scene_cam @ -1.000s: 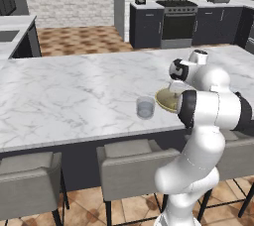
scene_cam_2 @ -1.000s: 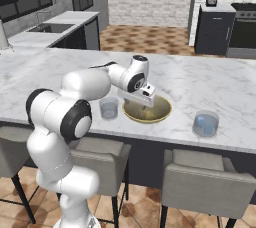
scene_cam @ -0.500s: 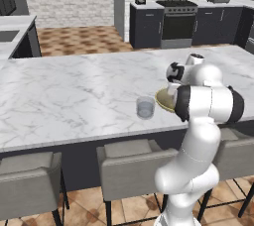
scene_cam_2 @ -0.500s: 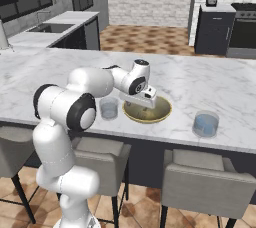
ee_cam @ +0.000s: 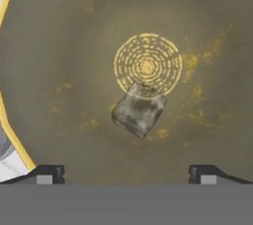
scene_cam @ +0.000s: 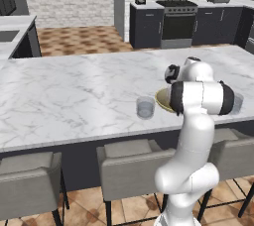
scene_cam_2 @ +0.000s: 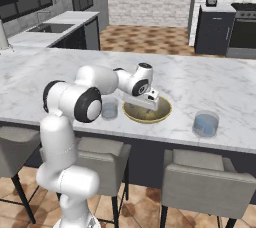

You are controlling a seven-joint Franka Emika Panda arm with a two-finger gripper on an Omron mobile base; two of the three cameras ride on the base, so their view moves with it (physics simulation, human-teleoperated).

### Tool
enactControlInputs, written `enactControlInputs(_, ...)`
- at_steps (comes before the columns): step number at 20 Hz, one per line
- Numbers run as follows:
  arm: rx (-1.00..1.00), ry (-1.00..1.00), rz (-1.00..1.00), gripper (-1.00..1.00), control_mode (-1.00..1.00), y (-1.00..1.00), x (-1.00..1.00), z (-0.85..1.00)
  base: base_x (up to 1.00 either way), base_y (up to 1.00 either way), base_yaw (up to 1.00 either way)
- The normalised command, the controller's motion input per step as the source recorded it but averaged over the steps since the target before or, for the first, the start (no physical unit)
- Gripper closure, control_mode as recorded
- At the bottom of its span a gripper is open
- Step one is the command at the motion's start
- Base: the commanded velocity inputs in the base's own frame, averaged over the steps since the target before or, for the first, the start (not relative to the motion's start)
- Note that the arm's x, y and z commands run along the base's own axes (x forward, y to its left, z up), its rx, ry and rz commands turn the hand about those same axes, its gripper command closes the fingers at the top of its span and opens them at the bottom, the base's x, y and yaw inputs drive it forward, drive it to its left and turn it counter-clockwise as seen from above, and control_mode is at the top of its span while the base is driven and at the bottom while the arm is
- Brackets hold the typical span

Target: There are four ice cubes in the ice bowl. Place two ice cubes in each glass of water.

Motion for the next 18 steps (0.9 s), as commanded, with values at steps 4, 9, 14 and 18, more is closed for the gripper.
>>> enactControlInputs(4,0.0,0.04,0.0,-1.0,-1.0,-0.07,0.24,-0.16,0.0,0.0,0.0)
enactControlInputs(9,0.0,0.07,0.0,-1.0,-1.0,-0.04,0.28,-0.15,0.0,0.0,0.0)
enactControlInputs(14,0.0,0.07,0.0,-1.0,-1.0,-0.07,0.3,-0.16,0.0,0.0,0.0)
enactControlInputs(18,0.0,0.05,0.0,-1.0,-1.0,-0.15,0.25,-0.15,0.0,0.0,0.0)
